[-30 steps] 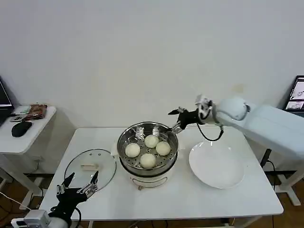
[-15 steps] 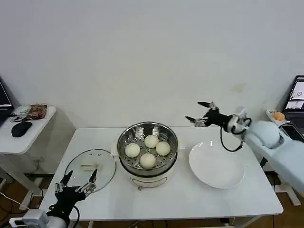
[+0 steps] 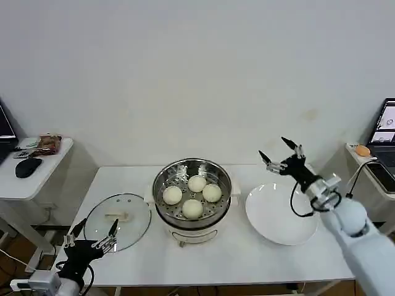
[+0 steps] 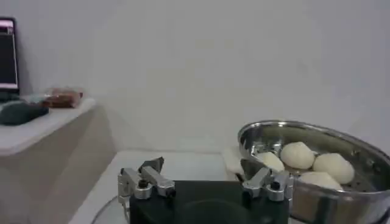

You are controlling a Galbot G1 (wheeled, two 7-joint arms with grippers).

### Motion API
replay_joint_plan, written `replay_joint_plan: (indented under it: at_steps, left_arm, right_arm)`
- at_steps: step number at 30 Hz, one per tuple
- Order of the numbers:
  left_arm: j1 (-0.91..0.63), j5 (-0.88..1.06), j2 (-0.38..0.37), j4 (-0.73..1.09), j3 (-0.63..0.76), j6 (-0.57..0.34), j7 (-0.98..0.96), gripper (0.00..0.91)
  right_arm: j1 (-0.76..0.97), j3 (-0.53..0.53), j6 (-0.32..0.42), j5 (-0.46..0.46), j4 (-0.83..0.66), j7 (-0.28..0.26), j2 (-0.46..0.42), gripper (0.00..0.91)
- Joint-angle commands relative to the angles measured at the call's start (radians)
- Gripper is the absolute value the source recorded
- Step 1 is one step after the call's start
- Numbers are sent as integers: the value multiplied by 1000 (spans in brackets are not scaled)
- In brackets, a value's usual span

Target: Take steamed baozi put them in steamer then cover it.

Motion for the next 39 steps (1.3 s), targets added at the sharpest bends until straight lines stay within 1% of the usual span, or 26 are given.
replay_joint_plan:
  at_steps: [1,4,8,10,11,12,14,15,17,18,21,22,25,27,29,32,39]
  left_arm:
    - [2,133,29,98,-15,-104,26,907]
    - [4,191,42,135,-20,-150,35,907]
    - [25,293,62,181,-19,-212,36,907]
    - [41,398,68,196,-16,-238,24,907]
    - [56,458,73,206,-14,-259,23,907]
    - [69,520,87,223,-11,-299,21,907]
    - [96,596,104,242,-9,-326,11,907]
    - [110,649,115,265,-11,-358,7,907]
    - [122,728,124,295,-13,-395,-6,907]
    - [126,796,129,315,-15,-415,-23,907]
    - [123,894,129,354,-19,-470,-49,907]
    - [123,903,129,357,-19,-475,-52,907]
    - [99,1039,118,400,-18,-522,-90,907]
    - [83,1099,112,421,-13,-537,-106,907]
    - [67,1142,106,423,-7,-533,-118,907]
    - [28,1286,90,435,-2,-548,-139,907]
    - [-62,1487,91,497,43,-566,-161,907]
  right_arm:
    - [-357,319,148,-131,29,-6,305,907]
    - [-400,326,162,-123,35,-11,316,907]
    - [-426,343,162,-103,47,-16,329,907]
    - [-436,347,166,-100,43,-23,326,907]
    - [-439,348,166,-95,42,-25,323,907]
    - [-442,348,167,-90,39,-28,321,907]
    - [-447,348,167,-86,33,-38,315,907]
    - [-449,347,170,-87,29,-41,314,907]
    - [-454,346,184,-99,18,-46,314,907]
    - [-455,346,185,-98,15,-47,315,907]
    - [-457,349,196,-99,-2,-51,320,907]
    - [-458,350,203,-101,-6,-53,322,907]
    - [-461,351,213,-107,-12,-59,323,907]
    - [-464,352,215,-110,-13,-63,323,907]
    - [-466,353,217,-112,-19,-66,324,907]
    - [-464,350,220,-120,-34,-67,325,907]
    - [-462,346,236,-131,-62,-75,332,907]
